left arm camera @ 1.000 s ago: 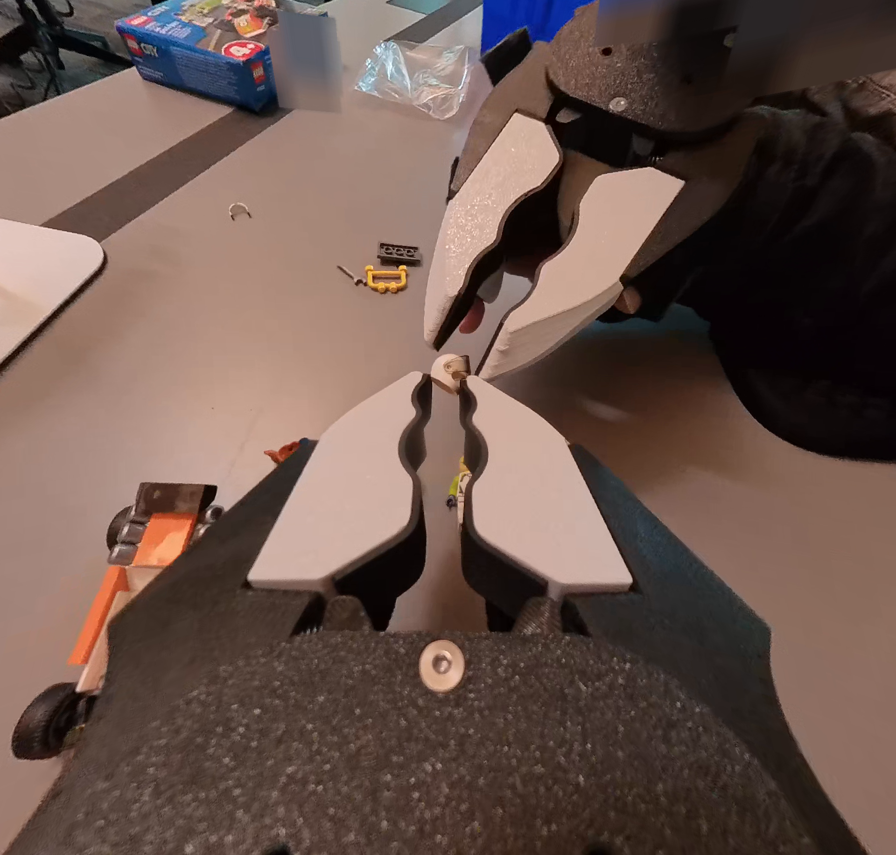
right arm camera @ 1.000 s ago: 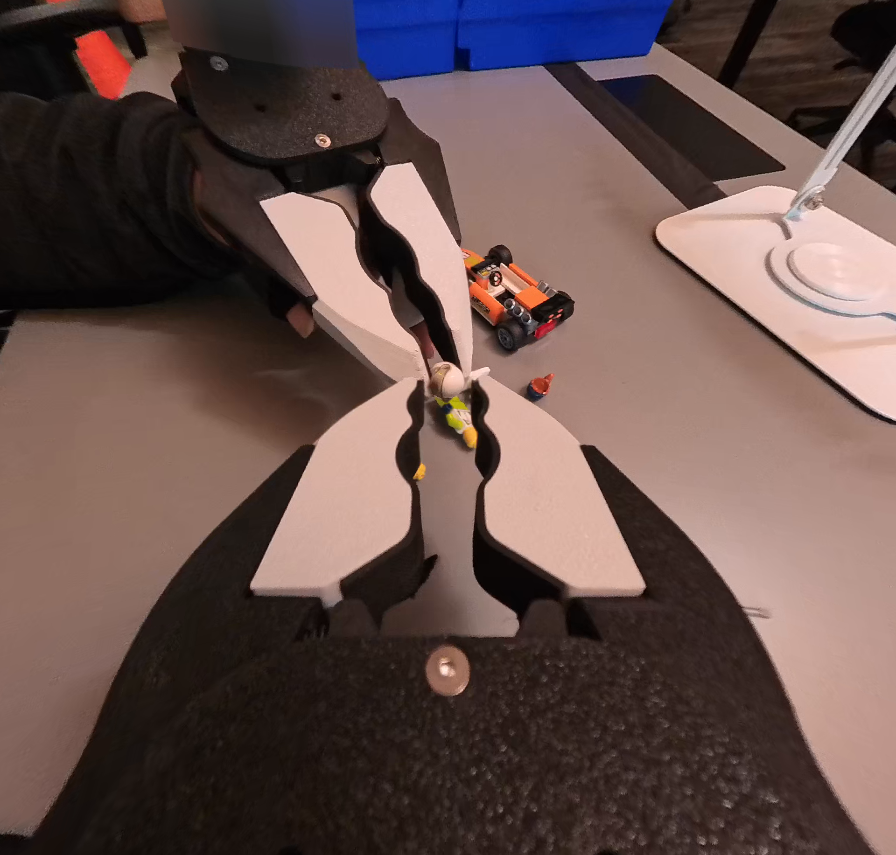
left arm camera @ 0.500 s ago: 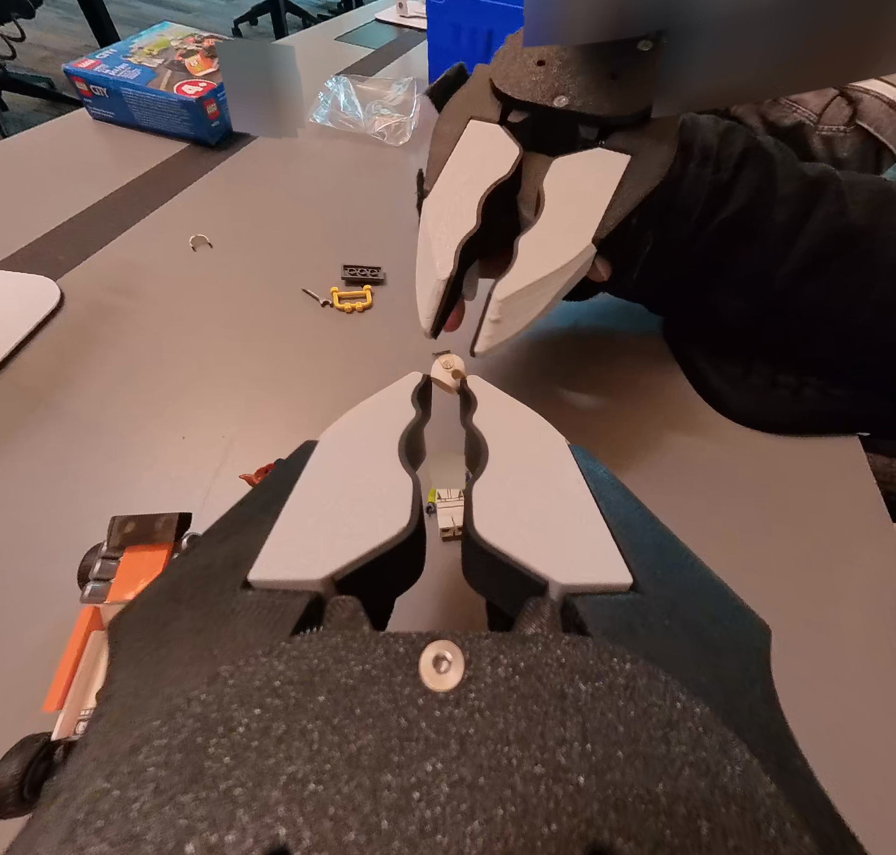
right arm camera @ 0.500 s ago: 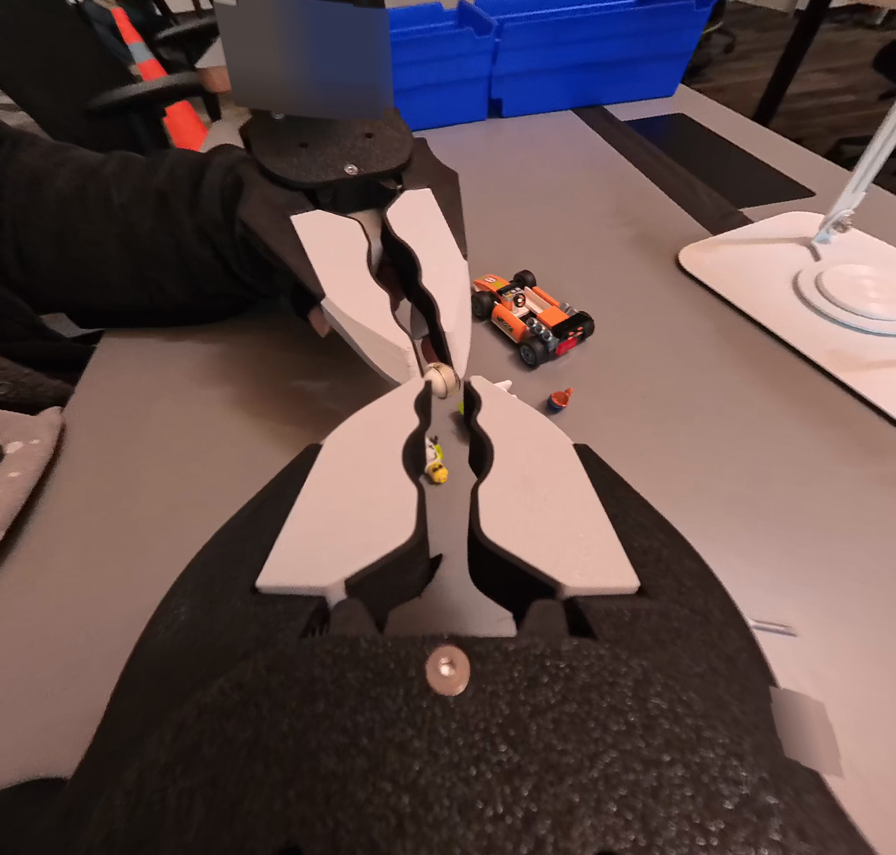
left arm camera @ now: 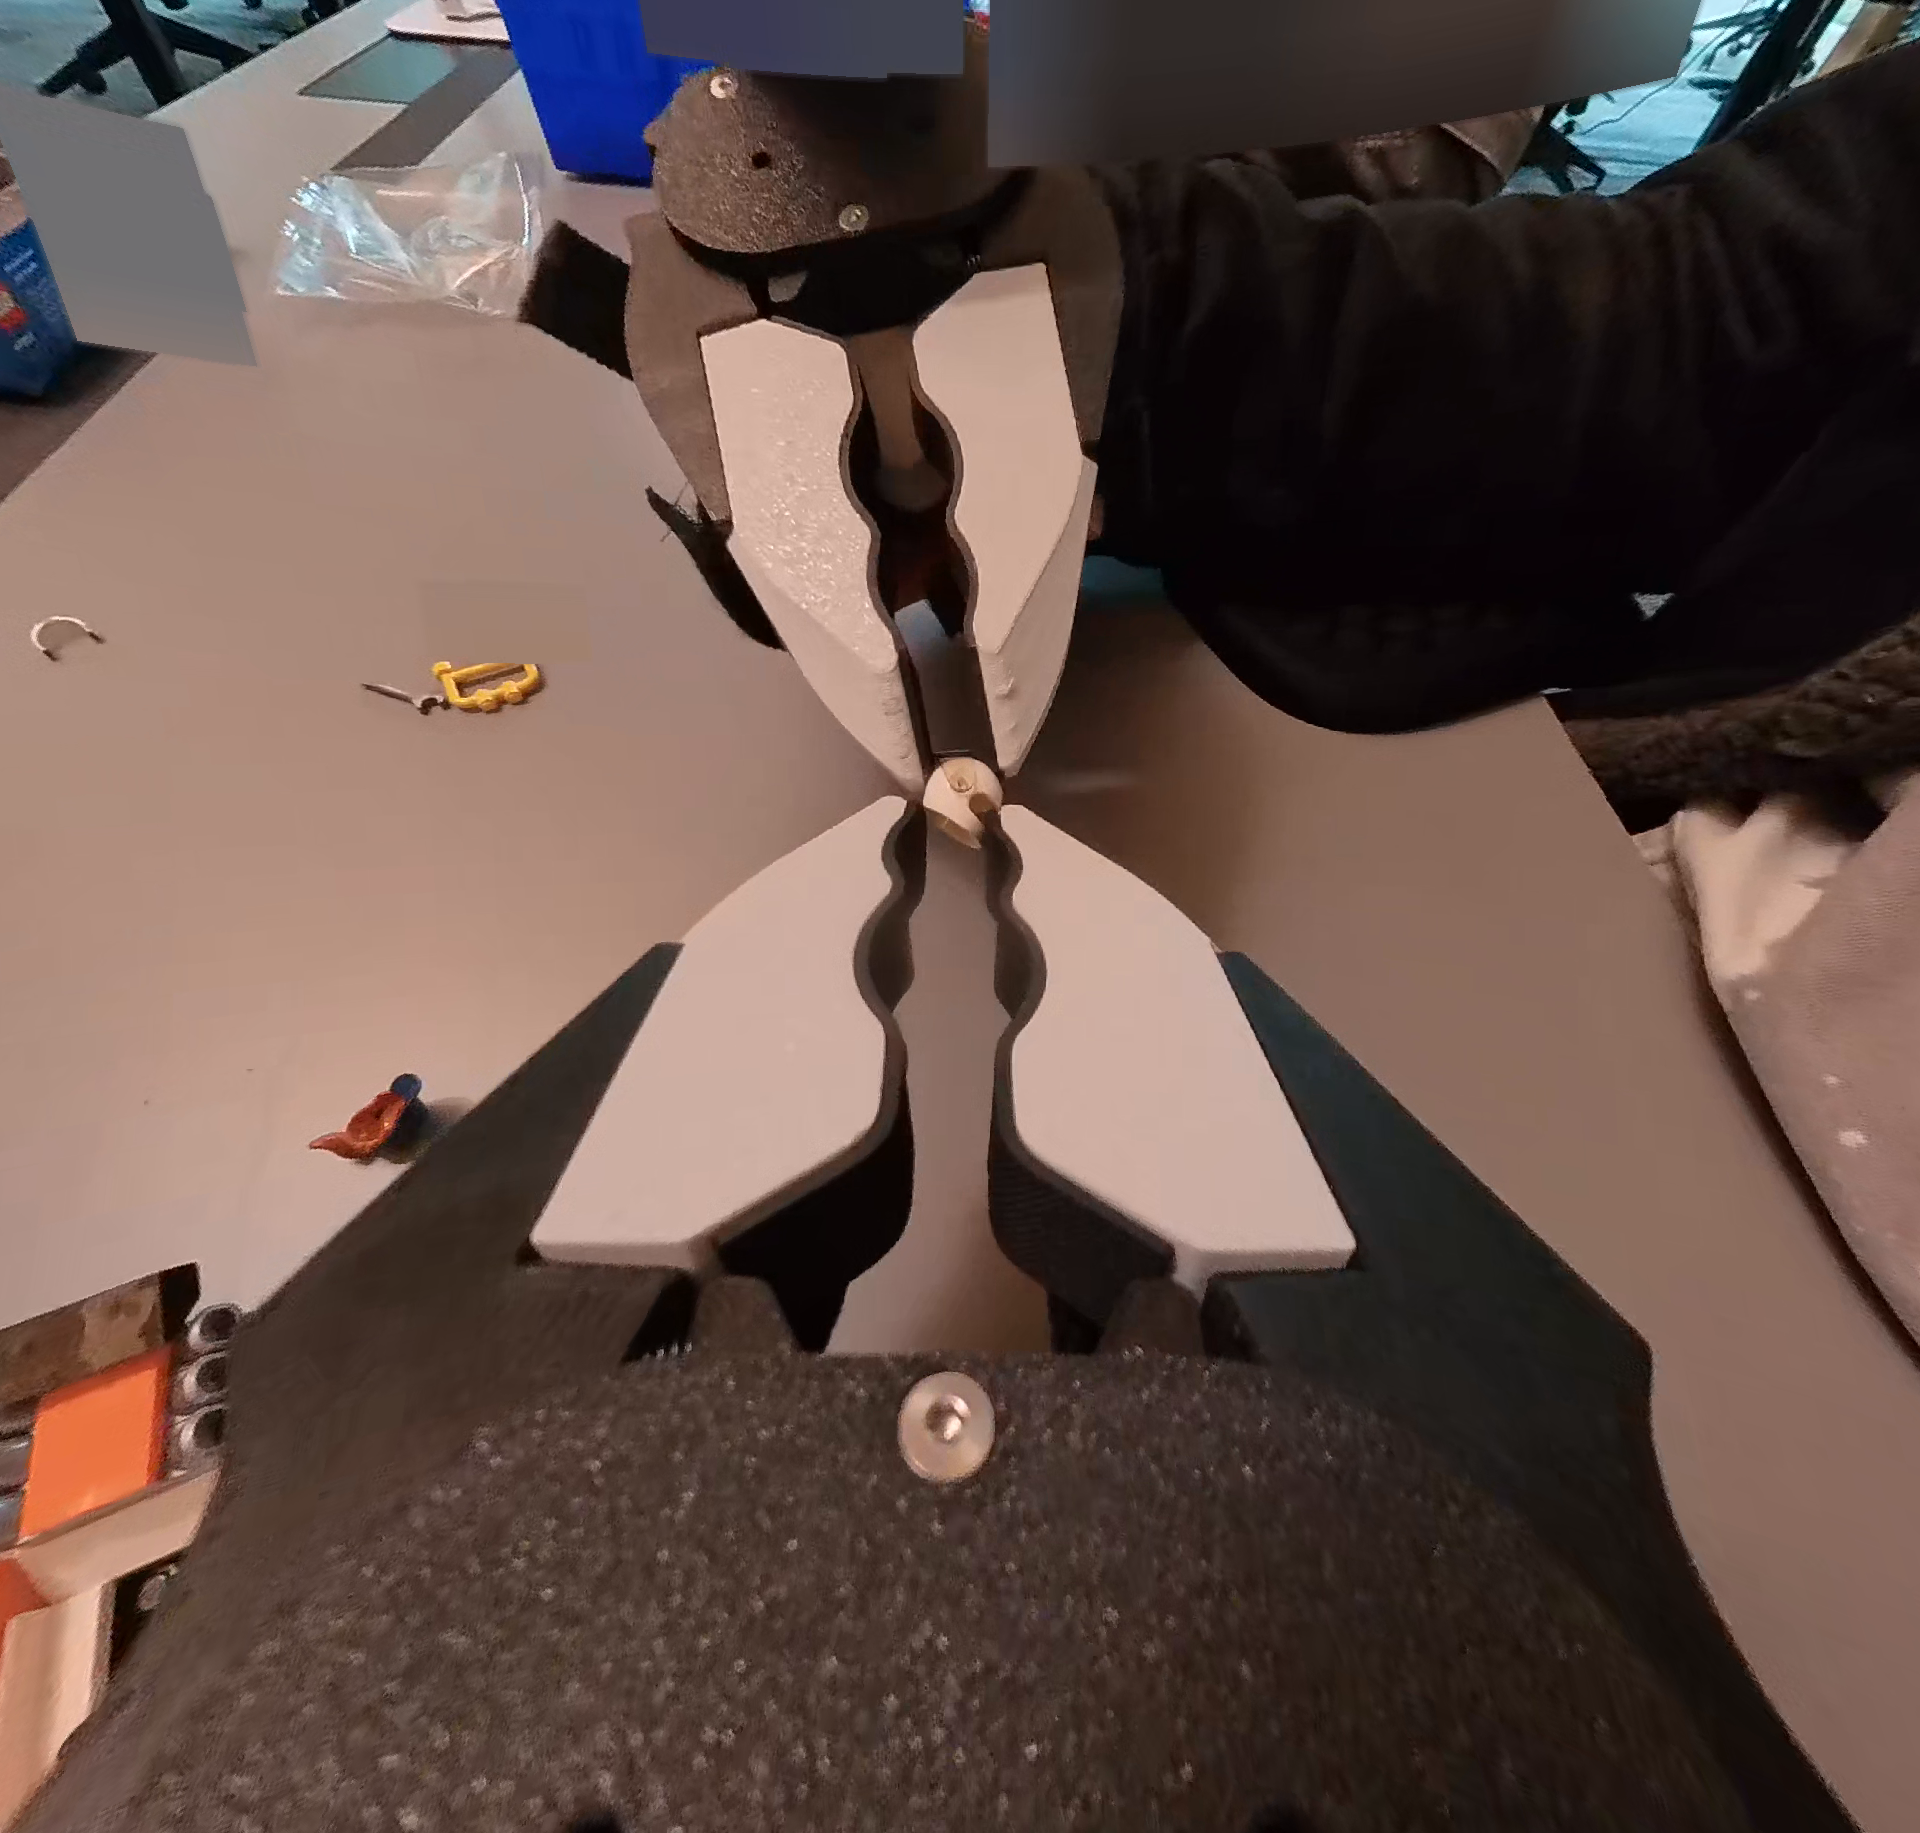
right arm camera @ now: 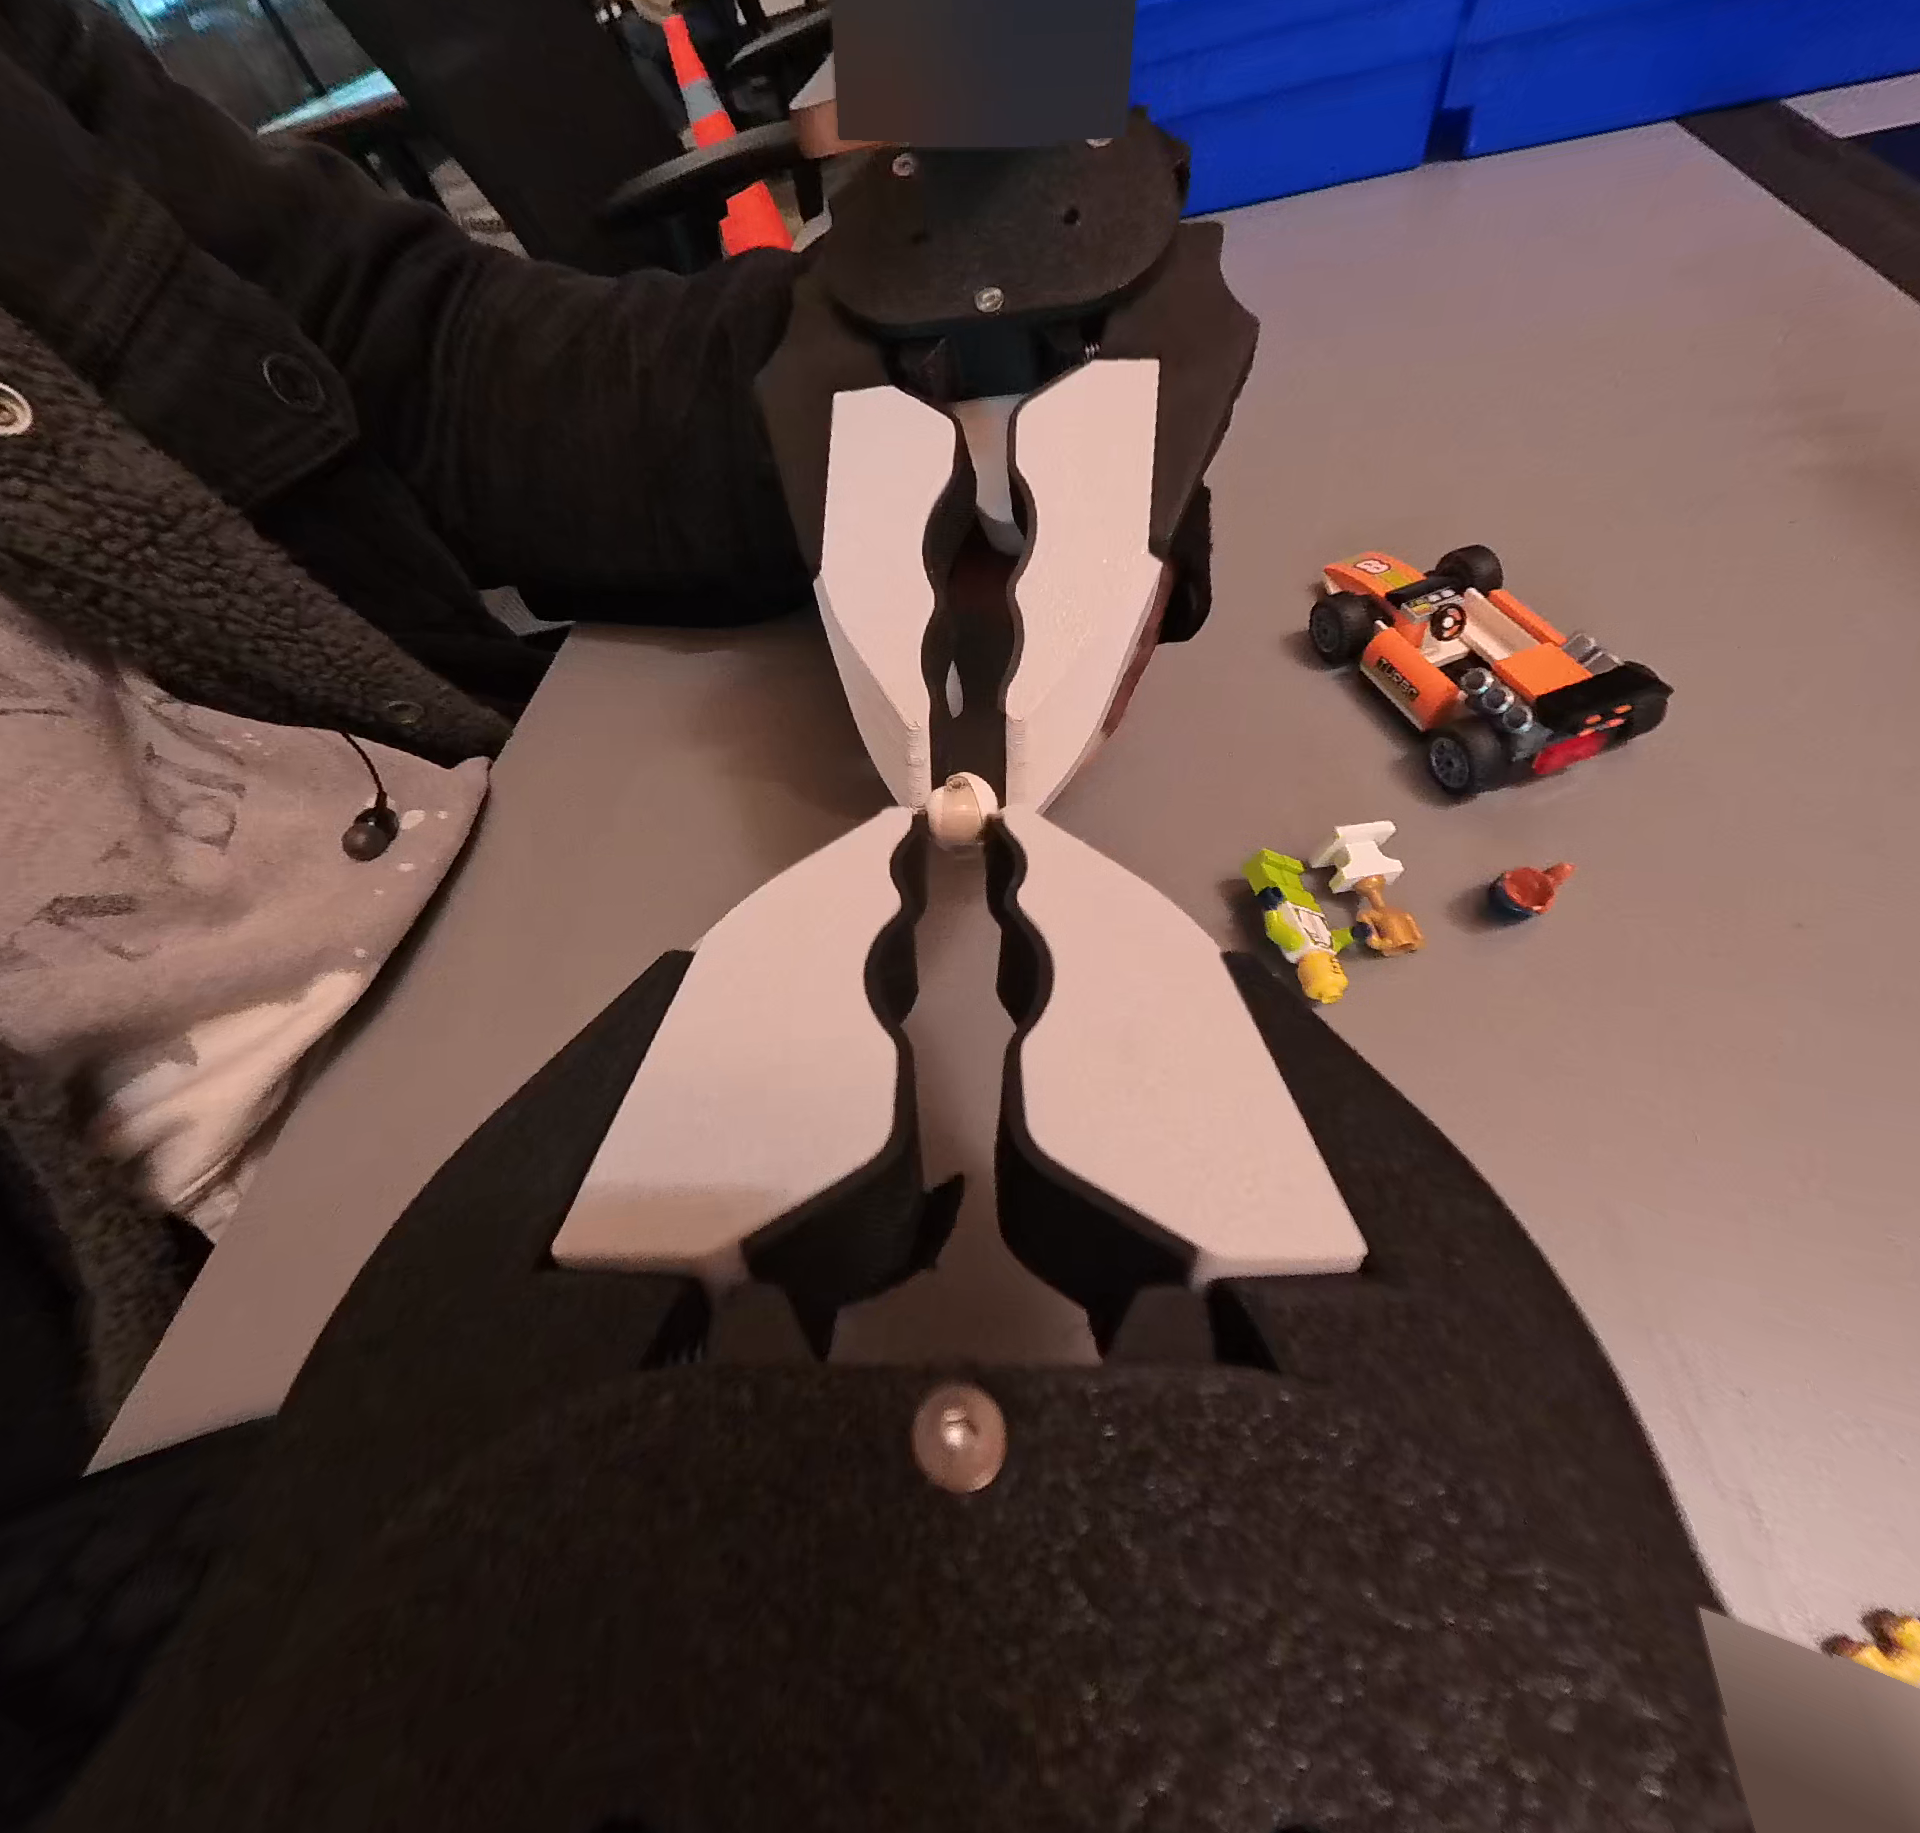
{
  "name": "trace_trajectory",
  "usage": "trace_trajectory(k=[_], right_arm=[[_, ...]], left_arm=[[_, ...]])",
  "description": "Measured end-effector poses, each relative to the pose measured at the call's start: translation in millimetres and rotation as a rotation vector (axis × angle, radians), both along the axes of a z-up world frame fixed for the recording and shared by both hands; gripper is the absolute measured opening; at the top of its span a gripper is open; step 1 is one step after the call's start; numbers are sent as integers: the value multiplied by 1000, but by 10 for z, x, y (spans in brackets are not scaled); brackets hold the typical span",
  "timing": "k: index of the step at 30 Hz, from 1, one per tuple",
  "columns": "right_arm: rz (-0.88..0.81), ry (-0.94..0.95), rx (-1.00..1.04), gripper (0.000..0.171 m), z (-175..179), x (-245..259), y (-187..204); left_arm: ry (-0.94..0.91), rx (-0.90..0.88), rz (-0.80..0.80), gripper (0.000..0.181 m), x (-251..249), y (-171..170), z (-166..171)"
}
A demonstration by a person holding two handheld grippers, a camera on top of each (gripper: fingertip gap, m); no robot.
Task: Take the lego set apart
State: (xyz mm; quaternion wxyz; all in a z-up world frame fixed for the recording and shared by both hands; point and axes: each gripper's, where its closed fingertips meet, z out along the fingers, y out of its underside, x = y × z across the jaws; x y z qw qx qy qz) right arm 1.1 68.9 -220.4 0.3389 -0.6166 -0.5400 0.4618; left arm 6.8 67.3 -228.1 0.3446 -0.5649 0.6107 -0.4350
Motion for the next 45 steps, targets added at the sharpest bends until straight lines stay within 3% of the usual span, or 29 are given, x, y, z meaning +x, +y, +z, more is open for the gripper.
trace_trajectory(k=[6, 16, 24, 26, 30, 35, 40, 45], right_arm=[[-27, 7, 24, 1, 72, 41, 54], [-45, 34, -14, 1, 86, 147, 83], [-215, -466, 73, 2, -684, 528, 366], [-218, -500, 67, 12, -747, 555, 371], [-203, -306, -3, 40, -447, 441, 326], [-111, 4, -82, 58, 88, 307, 164], [-60, 16, -82, 57, 108, 234, 73], [-41, -14, -76, 56, 60, 199, 35]], left_arm=[[-16, -37, 29, 3, -54, 87, 34], [-8, -44, 91, 3, -62, 201, -10], [46, -47, 143, 3, -38, 282, -158], [55, -45, 144, 3, -34, 281, -176], [50, -43, 168, 3, -42, 323, -162], [-21, -70, 195, 3, -8, 356, -54], [-173, -153, 216, 3, 119, 330, 170], [-101, -129, 264, 3, 174, 371, 17]])
